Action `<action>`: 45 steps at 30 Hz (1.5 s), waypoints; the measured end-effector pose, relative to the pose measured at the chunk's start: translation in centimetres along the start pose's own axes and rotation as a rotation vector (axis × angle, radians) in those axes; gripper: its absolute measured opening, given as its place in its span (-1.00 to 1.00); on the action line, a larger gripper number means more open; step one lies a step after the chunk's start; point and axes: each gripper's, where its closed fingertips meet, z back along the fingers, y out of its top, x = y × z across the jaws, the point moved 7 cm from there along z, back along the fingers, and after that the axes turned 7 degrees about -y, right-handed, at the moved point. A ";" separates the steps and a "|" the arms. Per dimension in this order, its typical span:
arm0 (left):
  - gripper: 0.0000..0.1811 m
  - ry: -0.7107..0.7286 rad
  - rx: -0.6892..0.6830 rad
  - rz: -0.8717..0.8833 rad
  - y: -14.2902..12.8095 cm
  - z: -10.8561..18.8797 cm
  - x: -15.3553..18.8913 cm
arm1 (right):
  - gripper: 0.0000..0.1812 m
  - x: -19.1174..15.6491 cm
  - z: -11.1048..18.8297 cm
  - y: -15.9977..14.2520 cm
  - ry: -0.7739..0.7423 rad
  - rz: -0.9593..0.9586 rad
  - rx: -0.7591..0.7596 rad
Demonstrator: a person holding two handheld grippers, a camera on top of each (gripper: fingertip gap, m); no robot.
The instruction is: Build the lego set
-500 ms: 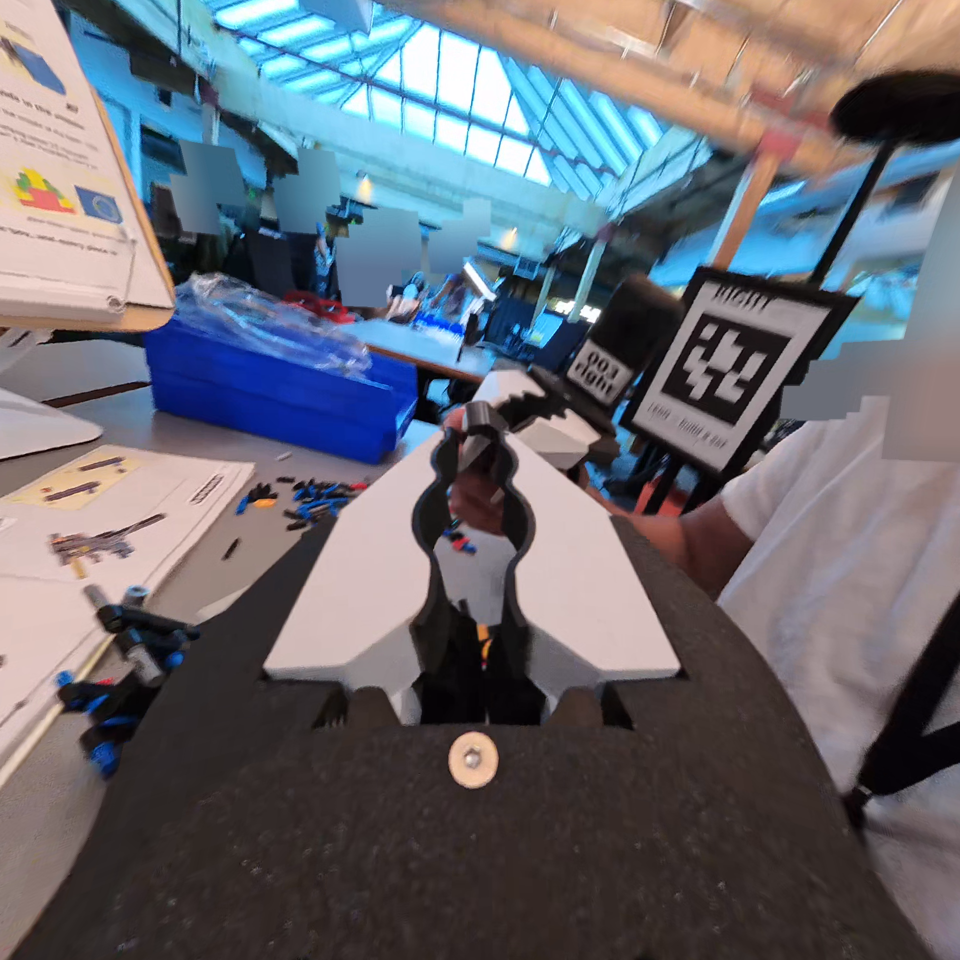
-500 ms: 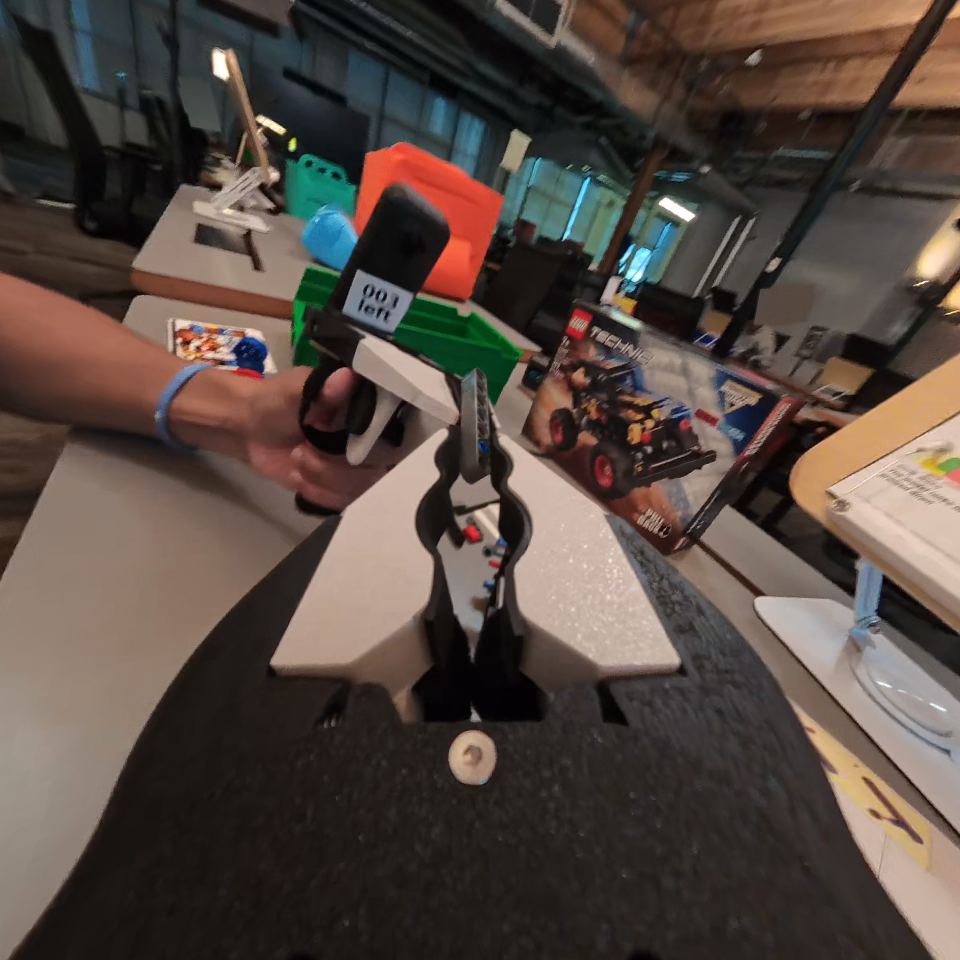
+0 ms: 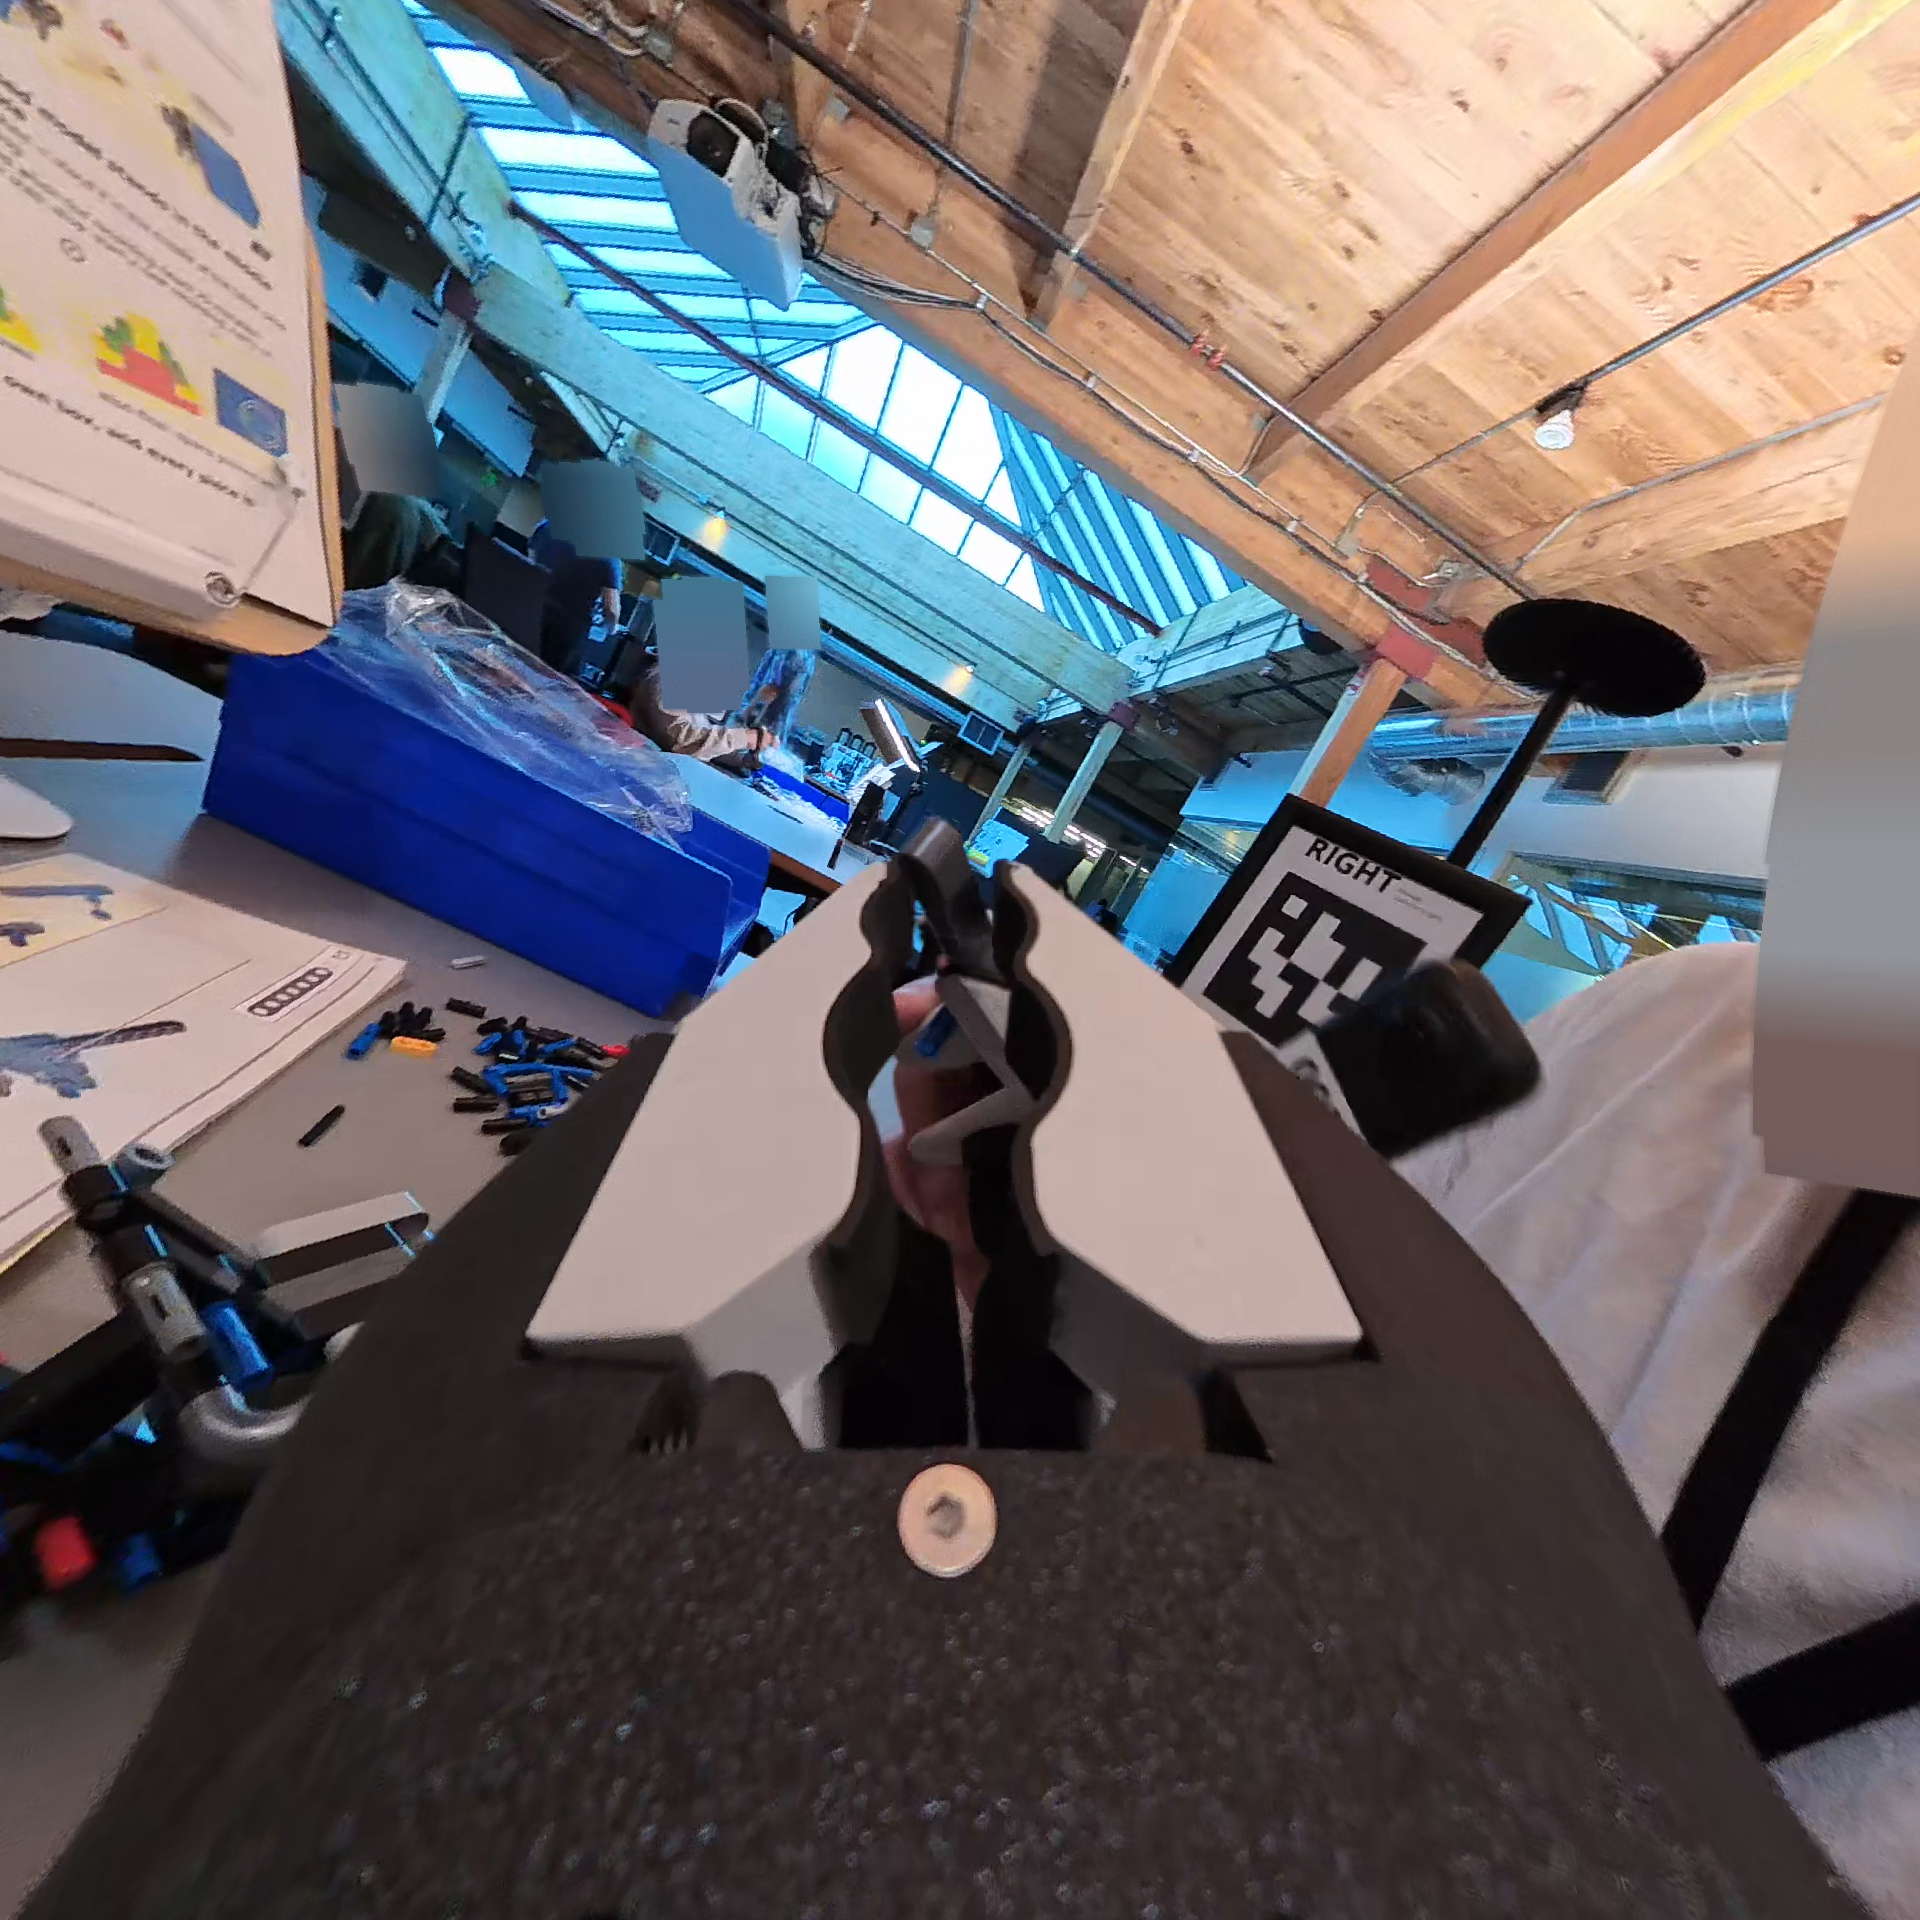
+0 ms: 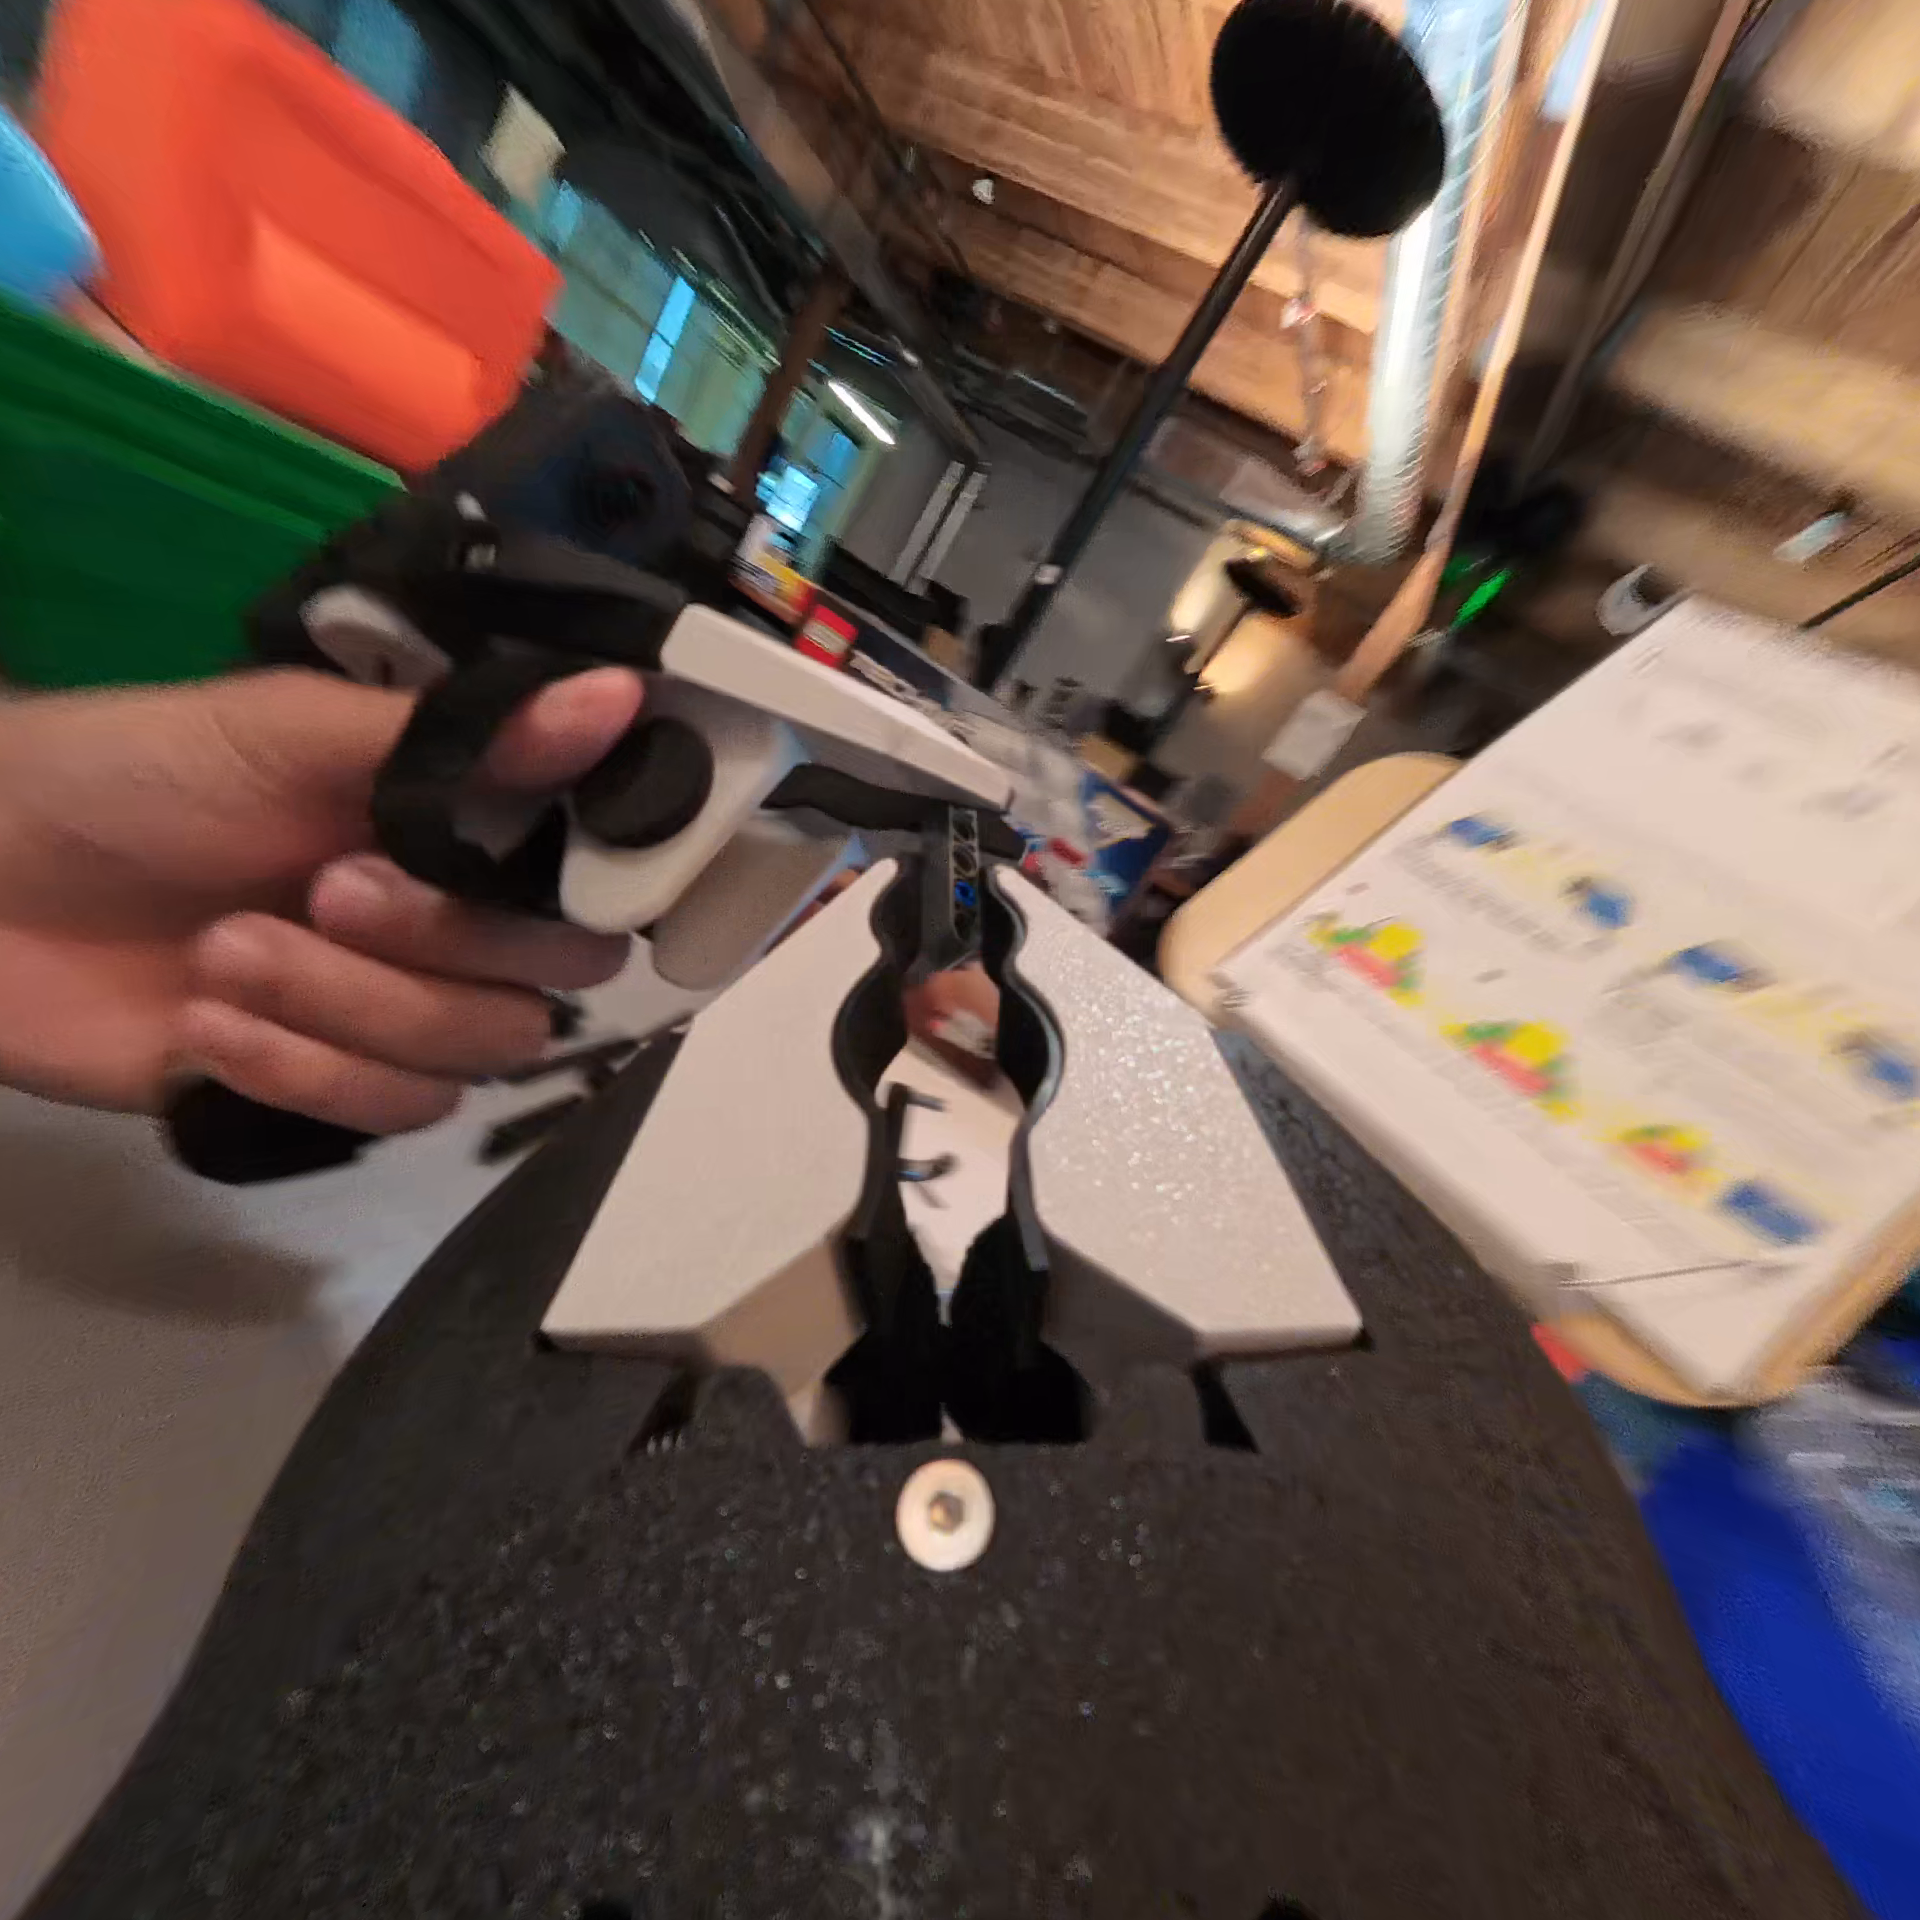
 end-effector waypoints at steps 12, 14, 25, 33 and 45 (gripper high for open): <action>-0.85 -0.054 0.001 -0.051 0.2 0.1 0.8 | -0.90 0.6 0.1 -0.2 0.107 -0.271 -0.010; -0.90 -0.109 -0.008 -0.065 0.4 0.3 1.3 | -0.90 1.3 0.1 0.1 0.253 -0.547 0.033; -0.89 -0.228 -0.044 -0.057 0.5 0.4 2.1 | -0.90 0.9 -0.2 -0.1 0.669 -1.177 0.054; -0.91 -0.244 0.026 -0.056 0.4 0.3 2.1 | -0.90 -0.1 -0.6 -0.7 0.810 -1.462 0.038; -0.93 -0.328 -0.061 -0.083 0.7 0.6 3.1 | -0.71 -0.6 -0.2 -0.2 0.866 -1.410 0.023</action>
